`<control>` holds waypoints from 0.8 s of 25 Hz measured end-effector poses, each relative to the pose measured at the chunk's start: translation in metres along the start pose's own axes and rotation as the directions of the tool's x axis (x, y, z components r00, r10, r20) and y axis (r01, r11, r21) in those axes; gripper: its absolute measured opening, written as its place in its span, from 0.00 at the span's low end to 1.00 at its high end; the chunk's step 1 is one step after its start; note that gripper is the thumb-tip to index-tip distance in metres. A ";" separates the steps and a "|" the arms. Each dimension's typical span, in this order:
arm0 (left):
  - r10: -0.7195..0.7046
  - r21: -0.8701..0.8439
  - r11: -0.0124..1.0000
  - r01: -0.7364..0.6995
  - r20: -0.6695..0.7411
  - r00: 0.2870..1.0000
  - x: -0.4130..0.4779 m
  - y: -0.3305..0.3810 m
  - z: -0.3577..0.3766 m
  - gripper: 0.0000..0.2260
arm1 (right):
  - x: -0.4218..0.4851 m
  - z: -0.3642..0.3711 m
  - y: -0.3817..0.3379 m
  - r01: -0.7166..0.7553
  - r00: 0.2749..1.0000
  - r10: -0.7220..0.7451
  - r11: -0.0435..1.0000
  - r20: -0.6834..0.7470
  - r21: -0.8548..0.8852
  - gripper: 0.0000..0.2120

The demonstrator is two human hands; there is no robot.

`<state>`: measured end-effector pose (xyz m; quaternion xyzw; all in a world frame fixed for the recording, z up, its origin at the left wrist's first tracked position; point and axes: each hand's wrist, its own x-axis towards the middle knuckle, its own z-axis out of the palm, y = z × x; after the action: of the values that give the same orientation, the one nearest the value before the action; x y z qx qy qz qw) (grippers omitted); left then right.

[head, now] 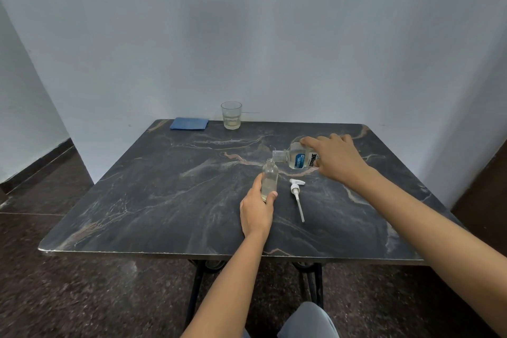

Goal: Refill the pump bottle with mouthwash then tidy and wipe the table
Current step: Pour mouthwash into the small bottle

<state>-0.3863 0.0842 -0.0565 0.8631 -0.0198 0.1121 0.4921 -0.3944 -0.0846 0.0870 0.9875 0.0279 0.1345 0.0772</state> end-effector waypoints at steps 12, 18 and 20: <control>0.002 -0.006 1.000 -0.002 -0.005 1.000 -0.001 0.001 -0.001 0.25 | 0.003 0.001 0.000 -0.002 1.000 0.002 0.999 -0.010 -0.033 0.26; 0.002 0.005 1.000 -0.002 -0.005 1.000 0.000 0.001 -0.001 0.25 | 0.004 0.000 0.000 0.008 1.000 -0.009 0.999 -0.021 -0.043 0.27; 0.002 0.005 1.000 -0.002 -0.005 1.000 0.000 0.001 -0.001 0.25 | 0.004 0.000 0.000 0.010 1.000 -0.011 0.999 -0.026 -0.045 0.26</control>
<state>-0.3869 0.0841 -0.0554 0.8640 -0.0193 0.1149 0.4898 -0.3909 -0.0845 0.0885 0.9835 0.0312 0.1477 0.0998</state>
